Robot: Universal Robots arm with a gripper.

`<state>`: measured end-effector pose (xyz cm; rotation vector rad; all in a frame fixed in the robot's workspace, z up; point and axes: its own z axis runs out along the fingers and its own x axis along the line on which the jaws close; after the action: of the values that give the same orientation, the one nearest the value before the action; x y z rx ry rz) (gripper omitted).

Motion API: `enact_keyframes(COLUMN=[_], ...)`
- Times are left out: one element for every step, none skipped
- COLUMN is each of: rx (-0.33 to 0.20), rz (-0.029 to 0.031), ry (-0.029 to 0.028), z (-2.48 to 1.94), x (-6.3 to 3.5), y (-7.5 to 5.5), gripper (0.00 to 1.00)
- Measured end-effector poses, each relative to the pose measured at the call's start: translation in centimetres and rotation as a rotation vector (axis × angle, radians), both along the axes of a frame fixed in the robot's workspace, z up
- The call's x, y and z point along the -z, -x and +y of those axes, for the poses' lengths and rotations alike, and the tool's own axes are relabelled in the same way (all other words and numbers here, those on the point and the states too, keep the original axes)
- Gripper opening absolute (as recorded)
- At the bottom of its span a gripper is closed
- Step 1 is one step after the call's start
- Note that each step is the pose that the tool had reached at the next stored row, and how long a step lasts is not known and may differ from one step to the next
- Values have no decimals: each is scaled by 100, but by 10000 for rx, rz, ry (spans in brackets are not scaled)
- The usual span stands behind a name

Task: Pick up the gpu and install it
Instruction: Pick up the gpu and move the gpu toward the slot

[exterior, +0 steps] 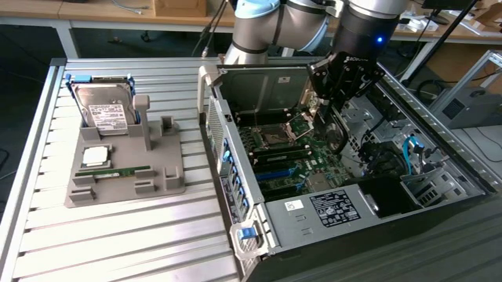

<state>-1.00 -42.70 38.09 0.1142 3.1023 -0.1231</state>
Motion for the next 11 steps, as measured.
enact_keyframes(rx=[0,0,0,-1,0,-1,-1,-1,-1,-1,0], rz=[0,0,0,0,0,0,0,0,0,0,0], ry=[4,7,12,17,22,25,30,33,39,43,49], z=[0,0,0,0,0,0,0,0,0,0,0], x=[5,10,16,20,26,30,36,40,46,51,58], y=[-10,-20,-32,-42,-55,-64,-76,-84,-97,-106,-121], gripper=[27,27,27,27,27,27,27,27,27,27,27])
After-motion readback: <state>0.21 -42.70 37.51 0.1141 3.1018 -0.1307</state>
